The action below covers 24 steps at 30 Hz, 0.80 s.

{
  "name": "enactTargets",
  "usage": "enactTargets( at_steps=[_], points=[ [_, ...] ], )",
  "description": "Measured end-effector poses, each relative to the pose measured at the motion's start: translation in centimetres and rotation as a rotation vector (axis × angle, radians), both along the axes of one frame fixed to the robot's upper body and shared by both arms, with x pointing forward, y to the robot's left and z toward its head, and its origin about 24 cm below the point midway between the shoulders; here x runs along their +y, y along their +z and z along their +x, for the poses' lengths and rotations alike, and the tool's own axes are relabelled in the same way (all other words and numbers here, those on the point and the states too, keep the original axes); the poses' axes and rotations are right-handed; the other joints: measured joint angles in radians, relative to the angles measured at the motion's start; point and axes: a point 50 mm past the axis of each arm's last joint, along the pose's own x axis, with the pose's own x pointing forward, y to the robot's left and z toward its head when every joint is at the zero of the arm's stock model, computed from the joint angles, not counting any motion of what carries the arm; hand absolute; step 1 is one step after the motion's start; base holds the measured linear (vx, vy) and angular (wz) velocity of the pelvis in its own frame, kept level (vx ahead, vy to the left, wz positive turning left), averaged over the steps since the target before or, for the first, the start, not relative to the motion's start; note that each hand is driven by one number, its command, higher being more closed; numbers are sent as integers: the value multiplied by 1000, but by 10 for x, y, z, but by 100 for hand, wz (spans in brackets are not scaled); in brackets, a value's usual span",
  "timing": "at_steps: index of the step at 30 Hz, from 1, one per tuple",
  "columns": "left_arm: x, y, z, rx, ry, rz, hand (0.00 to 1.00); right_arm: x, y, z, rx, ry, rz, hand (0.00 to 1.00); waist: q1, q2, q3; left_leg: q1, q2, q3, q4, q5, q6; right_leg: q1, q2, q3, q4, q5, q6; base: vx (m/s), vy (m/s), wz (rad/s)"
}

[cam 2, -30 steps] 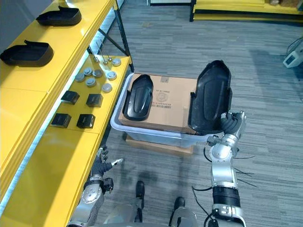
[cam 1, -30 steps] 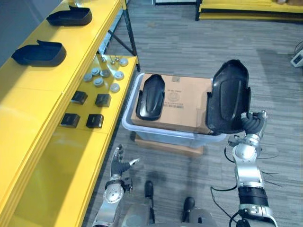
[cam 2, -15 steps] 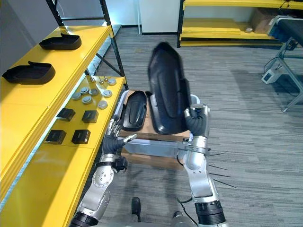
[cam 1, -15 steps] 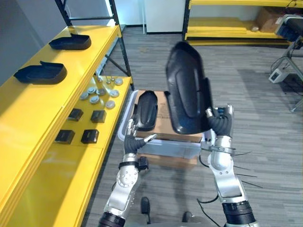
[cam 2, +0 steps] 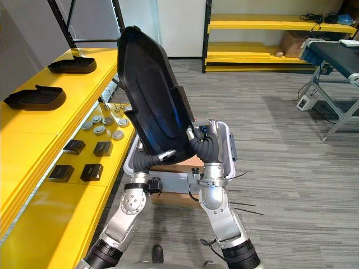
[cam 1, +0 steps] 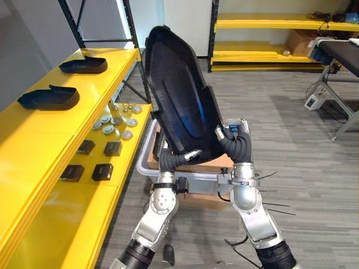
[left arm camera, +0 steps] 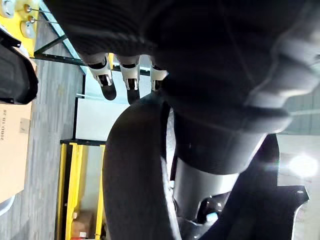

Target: Walk over and take plastic housings, then place them on the shelf

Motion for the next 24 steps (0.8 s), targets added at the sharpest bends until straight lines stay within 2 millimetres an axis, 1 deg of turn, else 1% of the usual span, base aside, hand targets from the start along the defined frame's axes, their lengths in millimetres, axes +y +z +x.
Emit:
enactTargets(
  at_steps=[4, 6, 9, 10, 14, 18, 20, 24],
  points=[
    [3, -1, 0, 9, 19, -6, 100, 4, -2, -2, 8, 35, -6, 100, -4, 0, -13, 0, -1, 0, 0, 1, 2, 0, 1, 1, -1, 2, -4, 4, 0, -1],
    [3, -1, 1, 8, 22, -6, 100, 4, -3, -3, 8, 38, -12, 100, -5, 0, -26, 0, -1, 0, 0, 1, 2, 0, 1, 1, -1, 2, -4, 0, 0, 0],
    [3, 2, 3, -4, 24, -6, 100, 2, -3, -3, -1, 48, -5, 100, -8, 0, -28, 4, -1, 0, 0, 1, 1, 3, 1, 2, -1, 2, -4, 0, 0, 0],
    [3, 2, 2, -4, 21, -1, 100, 1, -3, -3, 5, 50, -3, 0, -10, 0, -28, 6, -1, 0, 0, -2, -2, 5, 1, 3, -1, 2, -5, 0, 0, 0],
    [4, 1, 2, -4, 15, 18, 100, -2, -5, -5, 0, 62, -14, 0, -19, 0, -28, 8, -1, 0, 0, -3, -3, 7, 3, 3, -4, -2, -10, 0, 0, 0],
    [6, 3, 2, -10, 24, 15, 100, -6, -15, -10, 43, 75, 0, 0, -20, 0, -28, 10, 0, 0, 0, -3, -4, 16, 6, 1, -18, 0, -8, -2, 0, 1],
    [8, 6, 3, -24, 31, 9, 100, -7, -15, -10, 50, 80, 0, 0, -20, 0, -28, 9, 0, 0, 0, -3, -4, 17, 7, 2, -18, 0, -8, 0, 0, 0],
    [10, 10, 3, -40, 27, 9, 100, -17, -13, -8, 49, 105, -15, 0, -18, -1, -29, 9, 1, 2, 0, -3, -3, 18, 6, 3, -19, 1, -7, 0, 0, 0]
  ],
)
